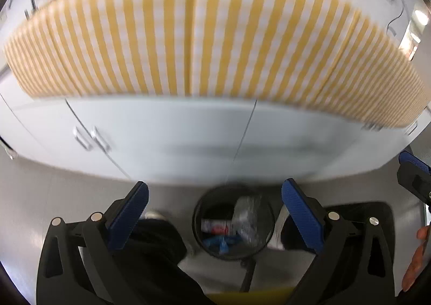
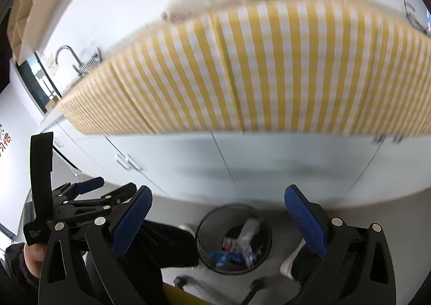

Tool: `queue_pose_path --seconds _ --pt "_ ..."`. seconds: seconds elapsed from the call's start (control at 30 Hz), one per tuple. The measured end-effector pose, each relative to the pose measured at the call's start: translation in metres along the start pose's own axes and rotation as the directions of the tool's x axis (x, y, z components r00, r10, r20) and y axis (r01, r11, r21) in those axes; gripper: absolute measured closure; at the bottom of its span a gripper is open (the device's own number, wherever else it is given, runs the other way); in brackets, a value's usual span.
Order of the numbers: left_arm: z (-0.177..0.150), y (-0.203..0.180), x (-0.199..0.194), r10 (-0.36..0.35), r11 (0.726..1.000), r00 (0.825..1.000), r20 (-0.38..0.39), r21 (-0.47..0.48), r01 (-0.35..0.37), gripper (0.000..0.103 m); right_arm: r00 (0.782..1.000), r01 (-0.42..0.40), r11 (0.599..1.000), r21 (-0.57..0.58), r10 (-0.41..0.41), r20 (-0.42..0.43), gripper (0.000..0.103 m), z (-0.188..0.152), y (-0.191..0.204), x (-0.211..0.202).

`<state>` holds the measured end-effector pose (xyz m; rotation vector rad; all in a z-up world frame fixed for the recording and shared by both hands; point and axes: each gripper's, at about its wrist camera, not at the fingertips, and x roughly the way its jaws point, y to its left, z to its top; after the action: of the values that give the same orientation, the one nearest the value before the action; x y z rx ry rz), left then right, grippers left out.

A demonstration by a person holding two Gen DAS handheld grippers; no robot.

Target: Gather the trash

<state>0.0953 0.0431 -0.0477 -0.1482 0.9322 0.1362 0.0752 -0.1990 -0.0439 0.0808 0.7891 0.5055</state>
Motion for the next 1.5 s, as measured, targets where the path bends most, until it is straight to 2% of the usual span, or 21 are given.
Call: queue_pose_path --seconds 0.2,0.3,0.4,0.53,0.7,0.93,1.17,1.23,1.27,1.3,1.33,1.37,1.4,1.47,1.5 --pt "0.048 0.003 -0.052 -0.011 1.000 0.989 0.146 0.016 0.009 0.005 0.994 -0.018 0.999 -0.034 0.021 0.107 0.004 0.043 0.009 -0.049" --pt "0.074 0.003 -0.064 0.016 0.999 0.979 0.206 0.030 -0.023 0.005 0.987 -0.037 0.998 -0.043 0.044 0.152 0.004 0.070 0.012 -0.066" --pt "0.105 0.005 -0.072 0.023 0.998 0.970 0.242 0.045 -0.035 0.005 0.980 -0.054 0.997 -0.055 0.063 0.189 0.004 0.098 0.017 -0.075" --pt "0.141 0.005 -0.067 0.063 0.993 0.963 0.262 0.081 -0.088 0.005 0.974 -0.087 0.994 -0.061 0.097 0.202 0.004 0.137 0.022 -0.072" --pt "0.176 0.017 -0.057 0.069 0.995 0.961 0.269 0.053 -0.086 0.005 0.972 -0.132 0.989 -0.064 0.142 0.188 0.004 0.188 0.036 -0.043" --pt "0.222 0.030 -0.031 0.076 0.994 0.960 0.269 0.058 -0.095 0.004 0.977 -0.144 0.989 -0.030 0.147 0.155 0.004 0.267 0.043 0.032" --pt "0.253 0.020 0.002 0.065 0.989 0.968 0.244 0.115 -0.095 0.004 0.981 -0.171 0.984 0.056 0.165 0.103 0.004 0.302 0.030 0.100" --pt "0.258 0.017 0.009 0.057 0.988 0.970 0.237 0.123 -0.089 0.004 0.984 -0.162 0.985 0.053 0.158 0.081 0.019 0.305 0.028 0.116" --pt "0.260 0.016 0.012 0.054 0.989 0.971 0.231 0.121 -0.083 0.005 0.986 -0.159 0.986 0.053 0.155 0.068 0.042 0.306 0.026 0.121" --pt "0.262 0.015 0.014 0.046 0.990 0.973 0.226 0.118 -0.074 0.005 0.986 -0.157 0.986 0.057 0.154 0.058 0.057 0.307 0.025 0.126" --pt "0.264 0.014 0.017 0.030 0.991 0.975 0.219 0.118 -0.057 0.005 0.987 -0.156 0.986 0.062 0.153 0.051 0.065 0.307 0.021 0.128" --pt "0.265 0.013 0.018 0.024 0.991 0.976 0.217 0.120 -0.051 0.005 0.987 -0.154 0.986 0.067 0.151 0.049 0.080 0.305 0.015 0.128" --pt "0.266 0.011 0.019 0.018 0.991 0.976 0.217 0.124 -0.046 0.005 0.988 -0.149 0.987 0.066 0.146 0.046 0.088 0.303 0.011 0.127" --pt "0.269 0.004 0.021 -0.003 0.990 0.976 0.218 0.139 -0.028 0.005 0.987 -0.154 0.986 0.066 0.152 0.045 0.095 0.297 0.000 0.118" --pt "0.271 0.000 0.021 -0.018 0.989 0.975 0.220 0.147 -0.015 0.005 0.986 -0.165 0.984 0.066 0.162 0.045 0.096 0.294 -0.005 0.113"
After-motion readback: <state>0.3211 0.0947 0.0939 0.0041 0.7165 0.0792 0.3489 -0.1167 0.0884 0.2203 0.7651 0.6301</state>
